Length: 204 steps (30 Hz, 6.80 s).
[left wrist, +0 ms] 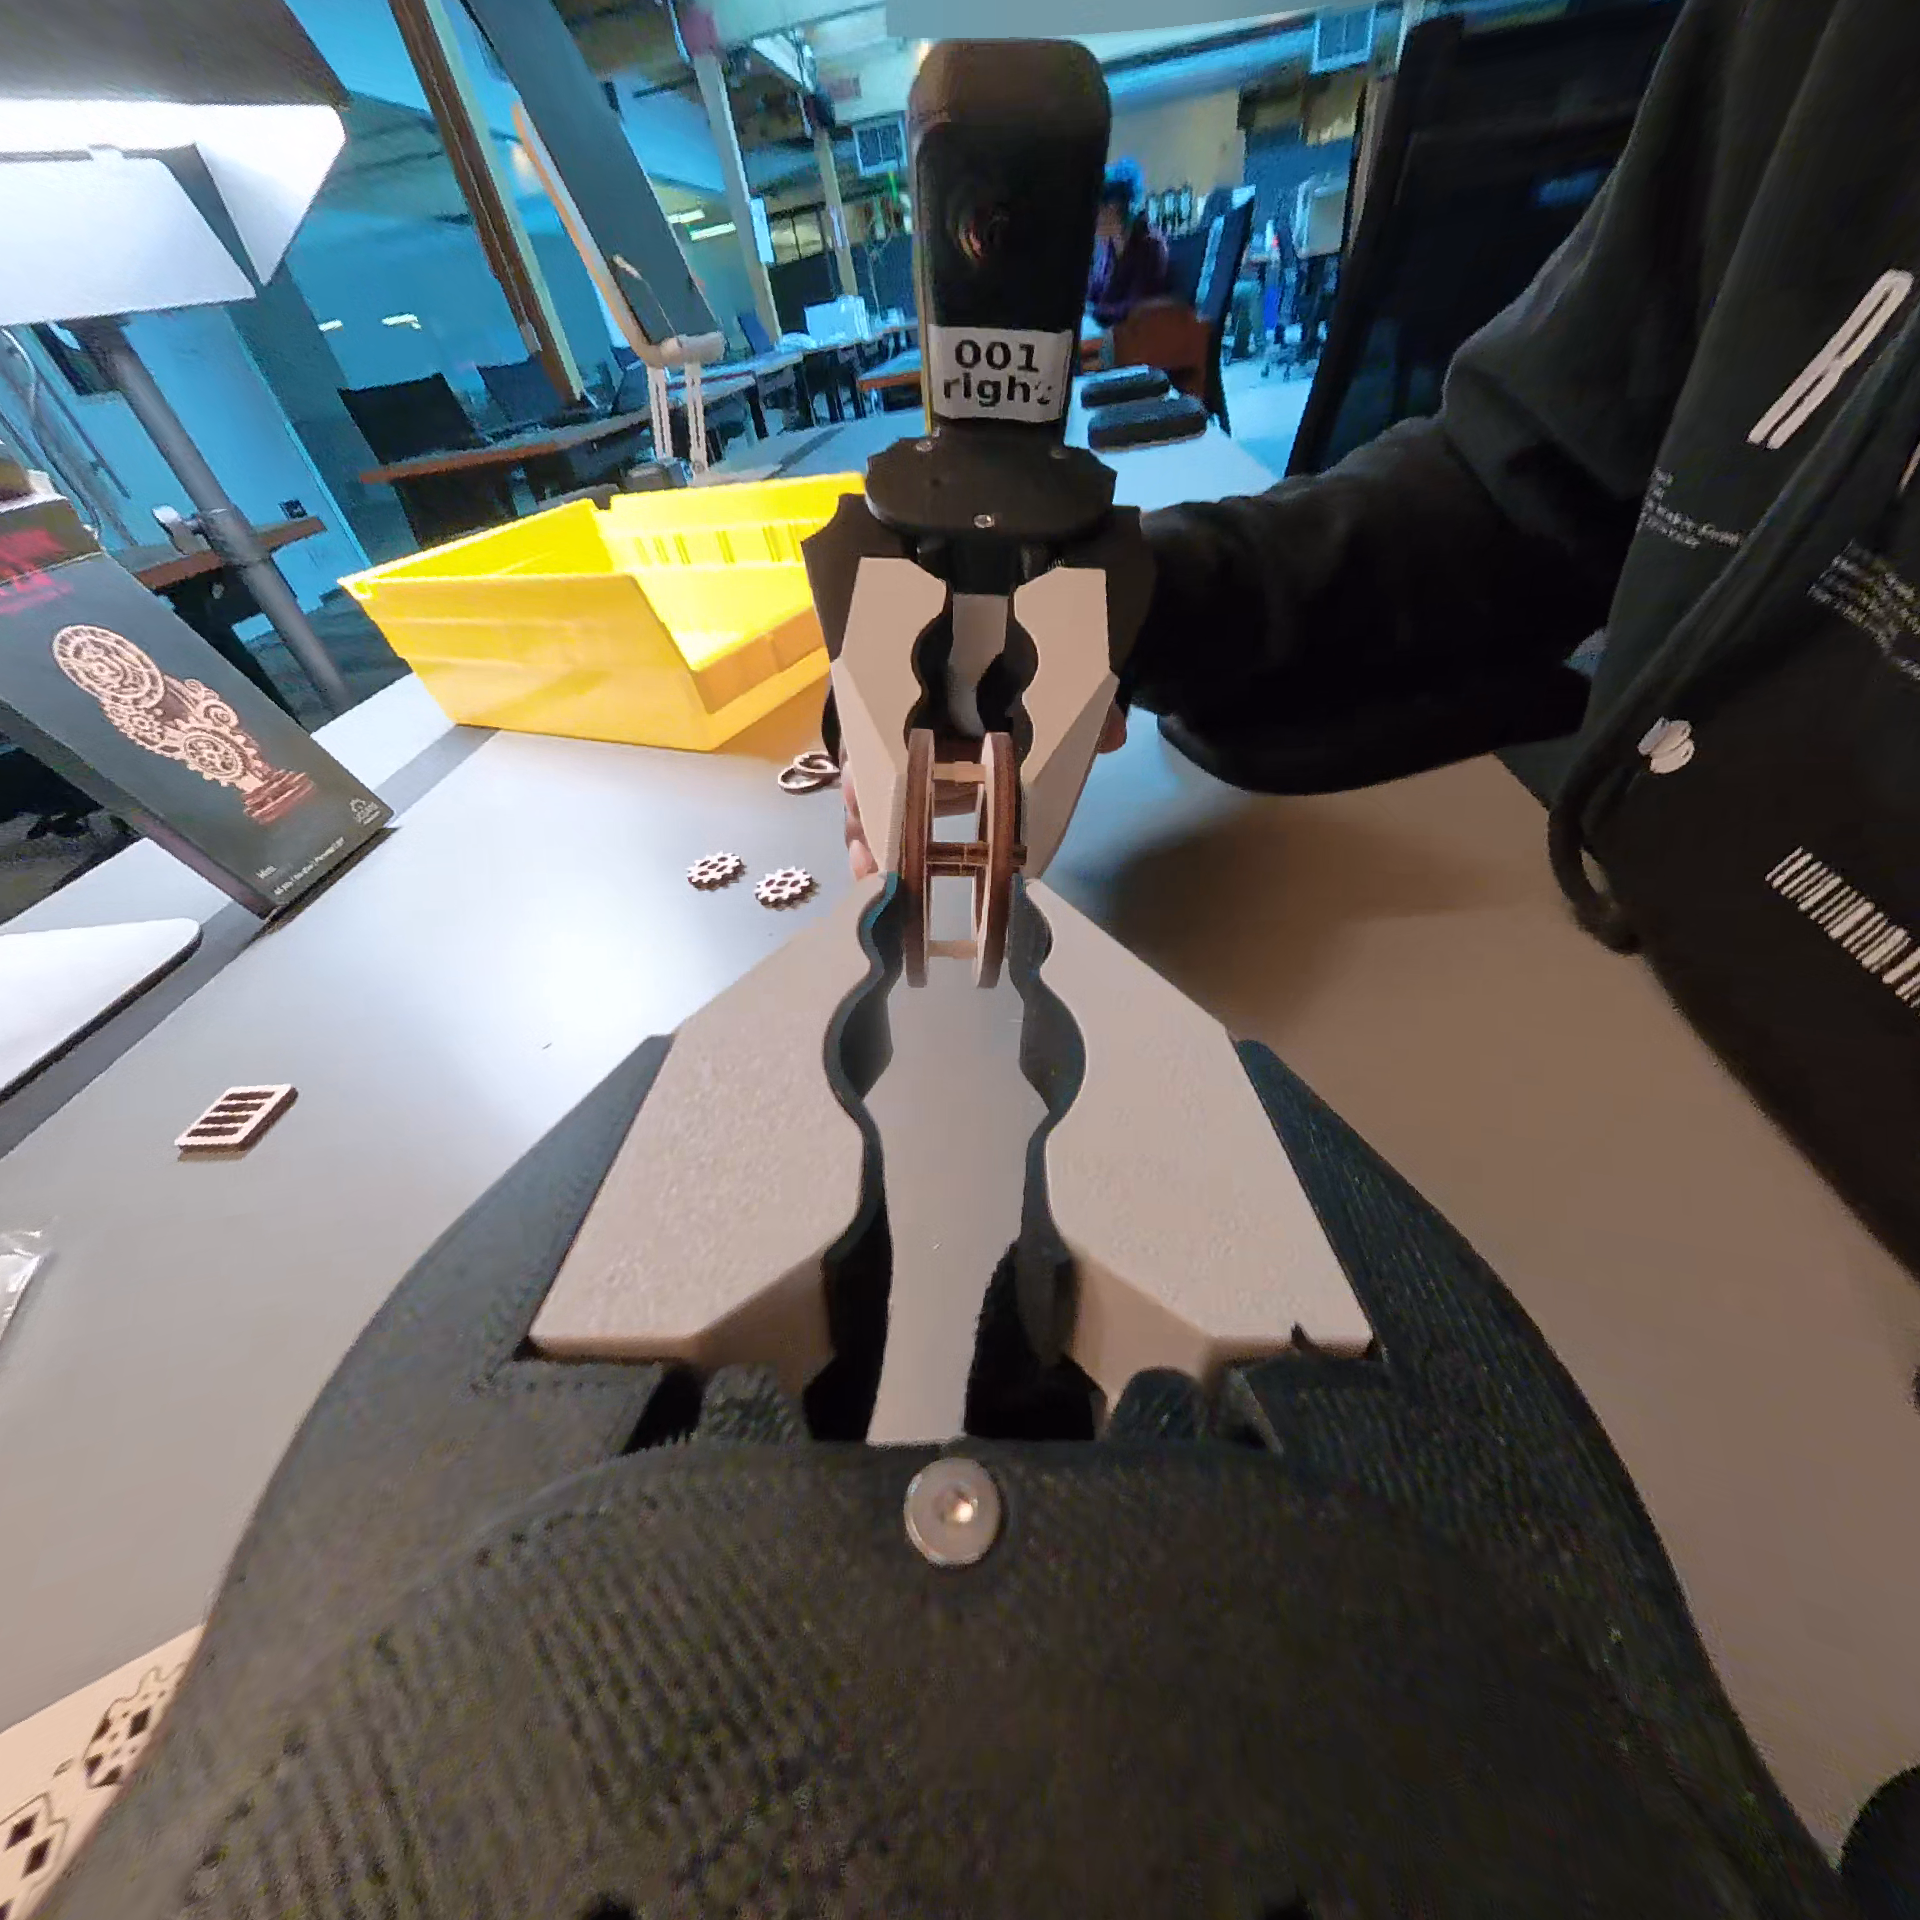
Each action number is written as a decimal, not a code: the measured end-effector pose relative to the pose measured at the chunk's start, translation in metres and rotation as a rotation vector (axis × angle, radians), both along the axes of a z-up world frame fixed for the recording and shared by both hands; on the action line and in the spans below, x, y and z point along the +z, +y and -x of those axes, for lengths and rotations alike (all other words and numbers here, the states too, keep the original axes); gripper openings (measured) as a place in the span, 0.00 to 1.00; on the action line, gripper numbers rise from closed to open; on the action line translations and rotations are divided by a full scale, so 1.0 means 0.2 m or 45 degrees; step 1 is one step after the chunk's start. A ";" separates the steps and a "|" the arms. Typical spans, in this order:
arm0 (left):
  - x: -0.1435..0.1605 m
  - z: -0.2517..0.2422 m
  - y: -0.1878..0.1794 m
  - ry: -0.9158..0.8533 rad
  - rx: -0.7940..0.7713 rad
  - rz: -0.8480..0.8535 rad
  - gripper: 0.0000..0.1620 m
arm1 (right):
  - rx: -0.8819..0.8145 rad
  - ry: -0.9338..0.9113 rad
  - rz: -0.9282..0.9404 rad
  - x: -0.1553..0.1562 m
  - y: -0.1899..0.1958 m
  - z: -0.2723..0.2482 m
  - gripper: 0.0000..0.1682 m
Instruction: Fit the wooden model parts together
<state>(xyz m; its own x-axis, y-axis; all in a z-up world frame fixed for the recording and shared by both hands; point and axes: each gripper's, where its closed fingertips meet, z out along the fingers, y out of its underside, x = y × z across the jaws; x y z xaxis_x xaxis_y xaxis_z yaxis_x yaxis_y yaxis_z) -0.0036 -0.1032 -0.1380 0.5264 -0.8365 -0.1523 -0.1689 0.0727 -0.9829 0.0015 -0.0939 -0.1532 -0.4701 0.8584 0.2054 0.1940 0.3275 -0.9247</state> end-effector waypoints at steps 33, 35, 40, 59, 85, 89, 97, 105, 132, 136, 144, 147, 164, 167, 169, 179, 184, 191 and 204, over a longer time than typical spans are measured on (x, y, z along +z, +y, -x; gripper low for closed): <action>0.06 0.00 0.00 -0.058 -0.007 0.038 0.25 | -0.081 -0.116 -0.235 -0.04 0.01 0.01 0.09; 0.03 -0.03 0.00 0.046 0.017 0.024 0.25 | -0.103 -0.177 -0.342 -0.10 0.01 0.02 0.09; -0.11 -0.05 0.03 0.262 0.054 0.057 0.12 | -0.122 -0.192 -0.467 -0.14 0.01 0.03 0.09; 0.03 -0.01 0.00 0.031 -0.015 0.038 0.17 | -0.079 -0.139 -0.335 -0.04 0.01 0.00 0.11; 0.10 0.01 -0.01 -0.056 -0.027 -0.001 0.20 | -0.077 -0.058 -0.336 0.00 0.00 0.01 0.09; -0.07 -0.05 0.02 0.320 0.036 -0.015 0.11 | -0.084 -0.124 -0.462 -0.06 -0.01 0.03 0.09; -0.01 -0.05 -0.01 0.189 -0.004 -0.086 0.11 | -0.052 0.033 -0.353 0.03 -0.04 0.03 0.09; 0.10 -0.05 -0.05 -0.127 -0.127 -0.041 0.11 | -0.003 0.074 -0.216 0.10 -0.08 0.01 0.09; 0.13 -0.01 0.01 0.007 -0.027 -0.004 0.19 | -0.067 -0.001 -0.276 0.08 -0.02 0.02 0.10; 0.02 -0.04 0.02 0.279 0.020 -0.002 0.10 | -0.094 -0.015 -0.374 0.06 -0.01 0.02 0.10; 0.17 -0.06 -0.05 -0.078 -0.091 -0.146 0.10 | -0.007 0.170 -0.074 0.21 -0.07 -0.01 0.15; 0.21 -0.06 -0.06 -0.182 -0.125 -0.158 0.10 | 0.025 0.177 0.005 0.24 -0.08 -0.03 0.15; 0.16 -0.03 -0.05 0.015 -0.057 -0.112 0.12 | -0.036 0.060 -0.199 0.15 -0.06 -0.01 0.10; 0.13 -0.04 -0.04 0.128 -0.022 -0.113 0.13 | -0.032 0.020 -0.240 0.12 -0.06 0.00 0.10; 0.09 -0.05 -0.04 0.183 -0.025 -0.117 0.12 | -0.030 -0.012 -0.274 0.09 -0.06 -0.01 0.09; 0.10 -0.05 -0.06 0.131 -0.041 -0.184 0.11 | -0.006 0.094 -0.220 0.14 -0.09 0.00 0.10; 0.06 -0.05 -0.04 0.151 -0.050 -0.078 0.12 | -0.033 -0.002 -0.276 0.09 -0.06 0.00 0.09; 0.06 -0.05 -0.03 0.235 0.006 -0.154 0.10 | -0.044 0.022 -0.317 0.09 -0.06 0.01 0.10; 0.02 -0.04 -0.02 0.304 0.030 -0.099 0.10 | -0.078 -0.009 -0.357 0.05 -0.05 0.02 0.10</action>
<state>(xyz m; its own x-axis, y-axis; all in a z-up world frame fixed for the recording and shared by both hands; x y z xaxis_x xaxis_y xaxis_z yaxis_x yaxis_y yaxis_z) 0.0050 -0.1074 -0.1346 0.4874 -0.8051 -0.3380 -0.3980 0.1397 -0.9067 -0.0018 -0.1038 -0.1428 -0.4213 0.7953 0.4359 0.2271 0.5578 -0.7983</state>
